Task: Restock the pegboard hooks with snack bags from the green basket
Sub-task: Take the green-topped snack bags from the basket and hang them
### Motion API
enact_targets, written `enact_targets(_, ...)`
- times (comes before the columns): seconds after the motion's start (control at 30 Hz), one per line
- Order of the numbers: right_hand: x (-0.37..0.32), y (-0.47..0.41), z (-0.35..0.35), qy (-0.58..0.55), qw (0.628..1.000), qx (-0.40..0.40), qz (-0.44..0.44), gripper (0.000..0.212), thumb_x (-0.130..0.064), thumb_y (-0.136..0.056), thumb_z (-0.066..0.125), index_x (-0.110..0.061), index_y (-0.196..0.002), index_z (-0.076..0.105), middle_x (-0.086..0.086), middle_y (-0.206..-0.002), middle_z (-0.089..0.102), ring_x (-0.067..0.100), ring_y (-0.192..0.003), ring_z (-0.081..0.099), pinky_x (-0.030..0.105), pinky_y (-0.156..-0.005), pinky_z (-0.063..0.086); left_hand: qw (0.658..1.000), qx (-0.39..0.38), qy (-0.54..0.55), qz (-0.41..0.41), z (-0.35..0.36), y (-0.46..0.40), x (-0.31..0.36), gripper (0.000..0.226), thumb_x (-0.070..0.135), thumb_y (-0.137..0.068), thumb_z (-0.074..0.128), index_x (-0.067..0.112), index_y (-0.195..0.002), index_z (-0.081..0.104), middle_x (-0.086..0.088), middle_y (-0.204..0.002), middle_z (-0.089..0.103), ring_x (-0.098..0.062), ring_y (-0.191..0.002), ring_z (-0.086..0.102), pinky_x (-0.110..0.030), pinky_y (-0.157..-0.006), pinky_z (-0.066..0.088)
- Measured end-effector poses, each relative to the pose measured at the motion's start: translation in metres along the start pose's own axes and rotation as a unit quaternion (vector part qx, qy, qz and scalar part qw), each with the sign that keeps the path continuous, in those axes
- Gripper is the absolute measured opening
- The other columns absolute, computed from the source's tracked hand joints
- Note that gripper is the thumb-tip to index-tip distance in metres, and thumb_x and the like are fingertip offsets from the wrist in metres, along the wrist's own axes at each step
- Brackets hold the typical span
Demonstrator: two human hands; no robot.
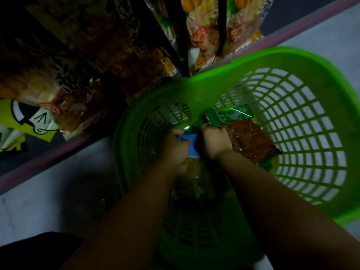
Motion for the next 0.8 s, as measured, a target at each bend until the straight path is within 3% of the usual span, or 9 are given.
enact_targets(0.07, 0.010, 0.012, -0.013, -0.187, 0.979, -0.078, 0.002, 0.007, -0.012, -0.088, 0.065, -0.013, -0.090, 0.059, 0.011, -0.096, 0.065, 0.024, -0.095, 0.059, 0.027, -0.080, 0.041, 1.000, 0.019, 0.020, 0.002, -0.003, 0.005, -0.002, 0.041, -0.003, -0.088, 0.056, 0.001, -0.127, 0.047, -0.020, -0.129, 0.054, -0.031, -0.118, 0.053, -0.038, -0.095, 0.043)
enact_targets(0.17, 0.039, 0.037, -0.049, -0.358, 0.911, -0.204, -0.002, 0.029, 0.001, -0.085, 0.066, -0.016, -0.070, 0.048, 0.001, -0.068, 0.051, 0.008, -0.066, 0.054, 0.017, -0.057, 0.042, 0.997, 0.039, 0.066, 0.022, -0.007, 0.011, -0.001, 0.064, -0.004, -0.081, 0.067, 0.003, -0.136, 0.035, -0.015, -0.131, 0.052, -0.027, -0.118, 0.053, -0.031, -0.094, 0.045)
enact_targets(0.23, 0.064, 0.053, -0.069, -0.473, 0.847, -0.240, 0.041, 0.027, 0.005, -0.086, 0.061, -0.013, -0.072, 0.046, 0.002, -0.071, 0.055, 0.002, -0.062, 0.060, 0.015, -0.053, 0.048, 0.996, -0.006, 0.089, 0.017, -0.005, 0.016, -0.001, 0.075, -0.003, -0.077, 0.072, 0.003, -0.139, 0.030, -0.010, -0.125, 0.053, -0.022, -0.115, 0.054, -0.026, -0.093, 0.046)
enact_targets(0.33, 0.089, 0.068, -0.078, -0.616, 0.755, -0.200, 0.106, 0.013, 0.003, -0.088, 0.056, -0.009, -0.086, 0.050, 0.010, -0.091, 0.063, 0.018, -0.083, 0.066, 0.025, -0.066, 0.057, 0.983, -0.168, 0.074, 0.009, 0.006, 0.023, -0.001, 0.039, 0.001, -0.079, 0.071, 0.003, -0.117, 0.059, -0.014, -0.113, 0.066, -0.022, -0.094, 0.066, -0.019, -0.075, 0.053)
enact_targets(0.43, 0.082, 0.071, -0.075, -0.674, 0.720, -0.108, 0.126, 0.009, -0.006, -0.095, 0.048, -0.003, -0.095, 0.057, 0.022, -0.082, 0.056, 0.026, -0.060, 0.056, 0.024, -0.050, 0.044, 0.981, -0.182, 0.055, 0.032, 0.008, 0.027, 0.000, 0.025, 0.004, -0.081, 0.070, 0.004, -0.106, 0.066, -0.005, -0.092, 0.071, -0.013, -0.079, 0.067, -0.021, -0.071, 0.054)
enact_targets(0.53, 0.082, 0.057, -0.068, -0.584, 0.788, 0.051, 0.186, 0.032, -0.024, -0.100, 0.045, -0.004, -0.088, 0.066, 0.017, -0.075, 0.068, 0.024, -0.064, 0.066, 0.025, -0.055, 0.047, 0.988, -0.098, 0.100, 0.071, -0.001, 0.027, 0.009, 0.024, 0.002, -0.083, 0.067, 0.000, -0.106, 0.066, -0.002, -0.081, 0.067, -0.007, -0.064, 0.063, -0.023, -0.065, 0.053)
enact_targets(0.63, 0.097, 0.046, -0.053, -0.216, 0.956, 0.041, 0.194, 0.043, -0.032, -0.099, 0.046, -0.006, -0.133, 0.049, 0.025, -0.129, 0.055, 0.038, -0.118, 0.053, 0.038, -0.093, 0.043, 0.990, 0.016, 0.013, 0.142, -0.018, 0.020, 0.027, 0.025, 0.012, -0.085, 0.068, 0.002, -0.108, 0.065, -0.008, -0.094, 0.067, -0.020, -0.081, 0.063, -0.033, -0.077, 0.051)
enact_targets(0.73, 0.089, 0.053, -0.024, -0.113, 0.969, -0.124, 0.180, 0.067, -0.050, -0.096, 0.041, -0.023, -0.152, 0.015, 0.017, -0.157, 0.018, 0.040, -0.140, 0.025, 0.048, -0.114, 0.027, 0.959, 0.104, -0.144, 0.220, -0.035, 0.020, 0.043, 0.035, 0.029, -0.085, 0.067, 0.007, -0.111, 0.063, -0.005, -0.099, 0.065, -0.018, -0.087, 0.058, -0.028, -0.071, 0.042)
enact_targets(0.8, 0.082, 0.057, -0.017, -0.104, 0.975, -0.099, 0.169, 0.062, -0.052, -0.096, 0.038, -0.023, -0.149, 0.025, 0.020, -0.152, 0.027, 0.042, -0.135, 0.032, 0.047, -0.109, 0.031, 0.949, 0.120, -0.169, 0.238, -0.042, 0.024, 0.050, 0.038, 0.031, -0.086, 0.066, 0.006, -0.114, 0.062, -0.008, -0.105, 0.065, -0.019, -0.090, 0.058, -0.026, -0.070, 0.038)
Point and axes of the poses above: each hand's wrist, its own y-axis away from the middle knuckle, its own z-axis out of the palm, x = y × z, the point moved 1 cm from there along -y, towards the middle knuckle
